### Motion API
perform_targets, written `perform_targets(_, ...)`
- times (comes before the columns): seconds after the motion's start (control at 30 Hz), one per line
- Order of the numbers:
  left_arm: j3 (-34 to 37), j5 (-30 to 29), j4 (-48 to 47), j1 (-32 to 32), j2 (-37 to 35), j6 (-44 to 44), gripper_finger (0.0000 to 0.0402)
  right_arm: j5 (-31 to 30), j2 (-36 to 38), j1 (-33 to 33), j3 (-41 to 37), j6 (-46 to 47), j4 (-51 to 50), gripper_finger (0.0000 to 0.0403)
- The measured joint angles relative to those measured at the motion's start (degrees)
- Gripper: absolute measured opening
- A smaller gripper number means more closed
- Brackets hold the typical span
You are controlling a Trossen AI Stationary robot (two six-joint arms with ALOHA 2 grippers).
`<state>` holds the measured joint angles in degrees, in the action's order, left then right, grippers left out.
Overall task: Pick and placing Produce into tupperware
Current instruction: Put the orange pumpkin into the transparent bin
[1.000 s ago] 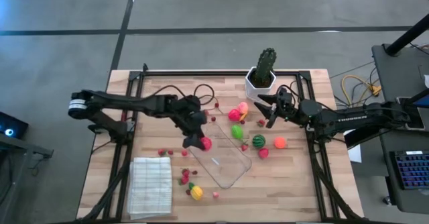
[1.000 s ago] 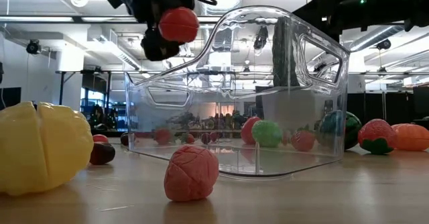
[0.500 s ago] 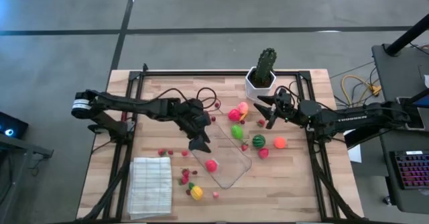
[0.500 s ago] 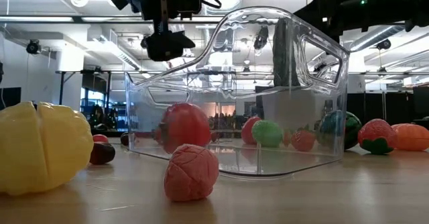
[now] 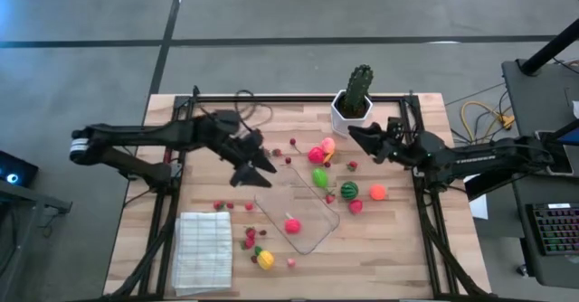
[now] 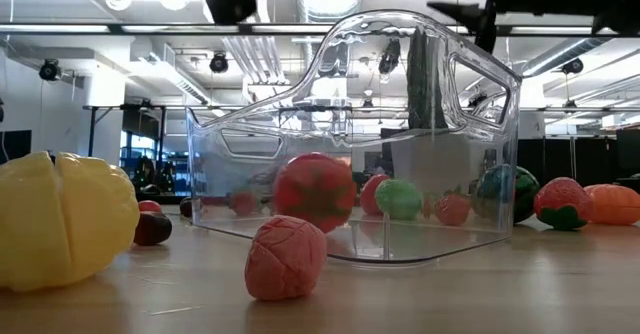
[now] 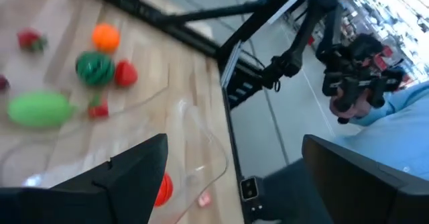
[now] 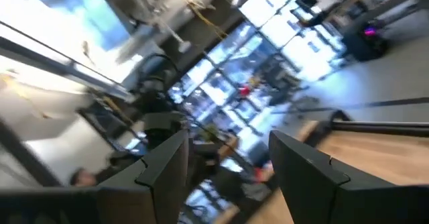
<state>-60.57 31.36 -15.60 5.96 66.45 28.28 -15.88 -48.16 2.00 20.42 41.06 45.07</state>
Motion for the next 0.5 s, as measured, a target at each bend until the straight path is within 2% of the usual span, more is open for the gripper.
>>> perform_targets(0.13,1.2,-0.5,0.0,0.1,-5.0,-2.0,0.033,2.6,-0.3,0.0,4.3,-2.5,-2.4,0.0201)
perform_targets(0.27,2.5,-0.7,0.1,0.1,-8.6,-2.0,0.033,2.6,-1.7,0.0,10.0,-3.9,-8.2,0.0201)
perform_targets(0.5,2.9,-0.8,0.0,0.0,-10.9,-2.0,0.033,2.4,-7.1,0.0,19.1,-2.0,-14.8,0.0201)
